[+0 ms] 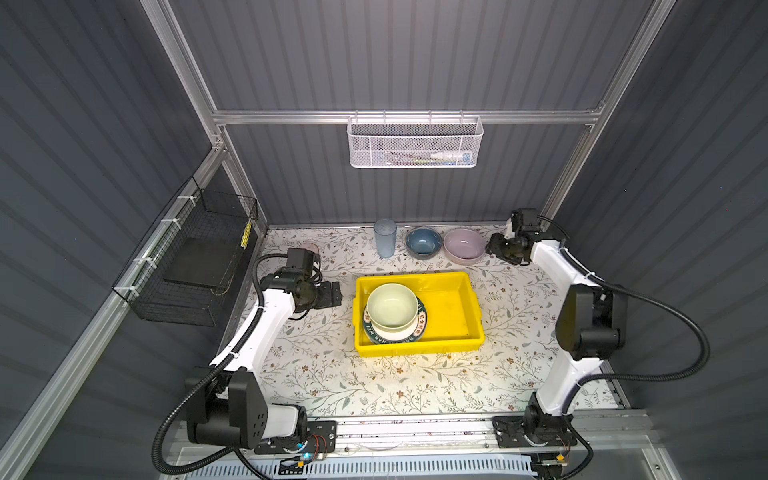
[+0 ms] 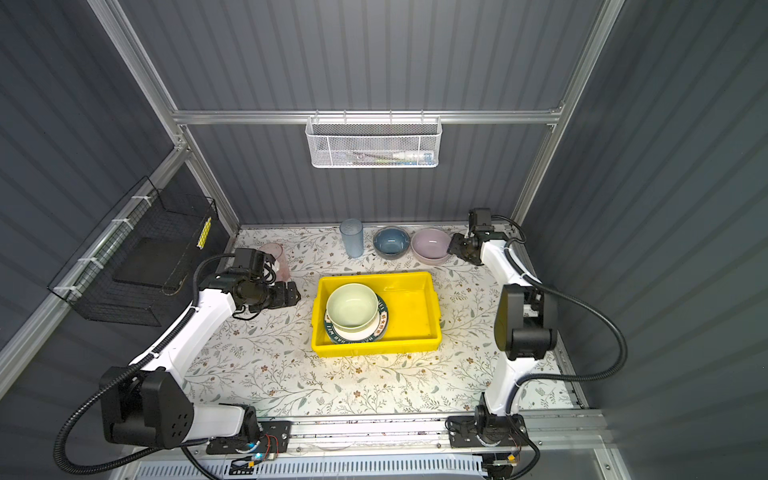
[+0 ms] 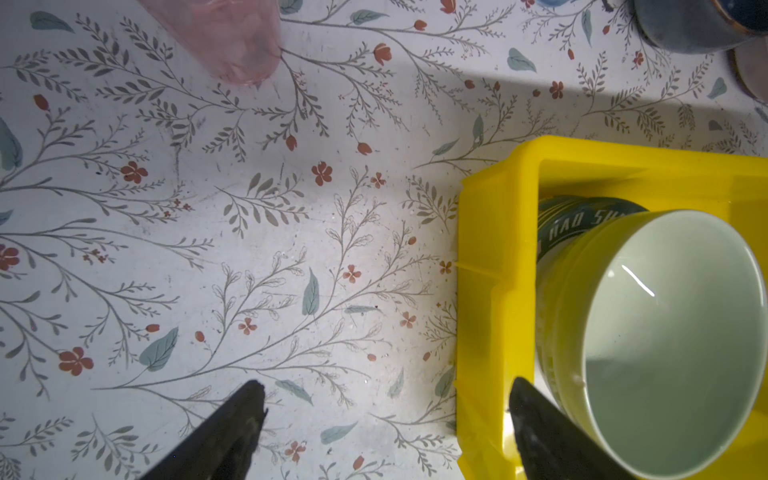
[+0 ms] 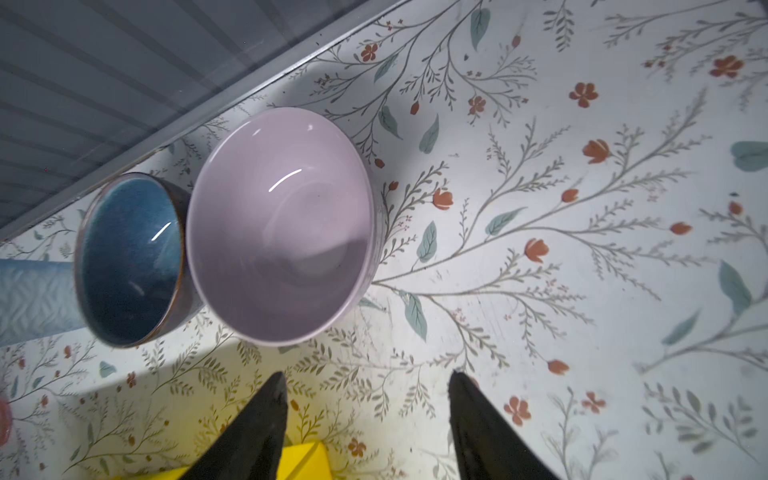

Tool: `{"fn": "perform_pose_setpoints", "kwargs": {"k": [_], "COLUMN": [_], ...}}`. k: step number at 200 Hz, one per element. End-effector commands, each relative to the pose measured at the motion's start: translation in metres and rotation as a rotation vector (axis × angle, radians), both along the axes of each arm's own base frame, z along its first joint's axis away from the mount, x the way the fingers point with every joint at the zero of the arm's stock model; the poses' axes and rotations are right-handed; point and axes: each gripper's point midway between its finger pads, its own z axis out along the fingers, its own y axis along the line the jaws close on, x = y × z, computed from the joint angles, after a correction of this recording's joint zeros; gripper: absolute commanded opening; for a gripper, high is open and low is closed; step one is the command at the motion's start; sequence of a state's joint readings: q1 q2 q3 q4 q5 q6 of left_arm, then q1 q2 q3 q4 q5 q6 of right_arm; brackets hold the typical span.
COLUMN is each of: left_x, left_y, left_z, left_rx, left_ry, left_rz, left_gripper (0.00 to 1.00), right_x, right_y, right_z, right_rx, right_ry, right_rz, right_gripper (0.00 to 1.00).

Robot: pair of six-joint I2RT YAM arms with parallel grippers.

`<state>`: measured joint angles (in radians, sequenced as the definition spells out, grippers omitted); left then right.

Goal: Place the mixed dishes into the plastic bin
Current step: 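Grasp the lilac bowl's rim with the right gripper and lift it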

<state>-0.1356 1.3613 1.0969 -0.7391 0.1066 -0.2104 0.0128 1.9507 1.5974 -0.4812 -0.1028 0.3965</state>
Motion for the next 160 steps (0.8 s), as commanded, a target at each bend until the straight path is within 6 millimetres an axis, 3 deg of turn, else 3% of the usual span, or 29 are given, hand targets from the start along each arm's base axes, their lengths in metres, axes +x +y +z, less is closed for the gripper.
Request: {"fn": "perform_pose_setpoints", "kwargs": {"k": [1, 62, 96, 133, 160], "left_x": [0.007, 0.008, 0.006, 0.004, 0.004], "left_y": [0.003, 0.013, 0.013, -0.004, -0.006], "left_z": [0.001, -0.003, -0.007, -0.014, -0.016], "left_rx": [-0.019, -0.019, -0.025, -0.124, -0.133], "left_ry": [-0.028, -0.022, -0.010, 0.031, 0.039], "left_rz": [-0.027, 0.022, 0.026, -0.004, -0.006], "left_gripper": [0.93, 0.93, 0.93, 0.93, 0.92], "right_x": [0.020, 0.056, 0.058, 0.055, 0.053], "right_y": [-0.001, 0.004, 0.007, 0.008, 0.010], "right_z": [-0.006, -0.039, -0.057, -0.070, -0.081], "right_rx": [0.001, 0.040, 0.061, 0.070, 0.077], "right_ry": [0.008, 0.061, 0.093, 0.113, 0.132], "right_rz": [-0.005, -0.017, -0.022, -0.032, -0.028], "right_gripper": [0.59, 0.49, 0.43, 0.38, 0.33]}}
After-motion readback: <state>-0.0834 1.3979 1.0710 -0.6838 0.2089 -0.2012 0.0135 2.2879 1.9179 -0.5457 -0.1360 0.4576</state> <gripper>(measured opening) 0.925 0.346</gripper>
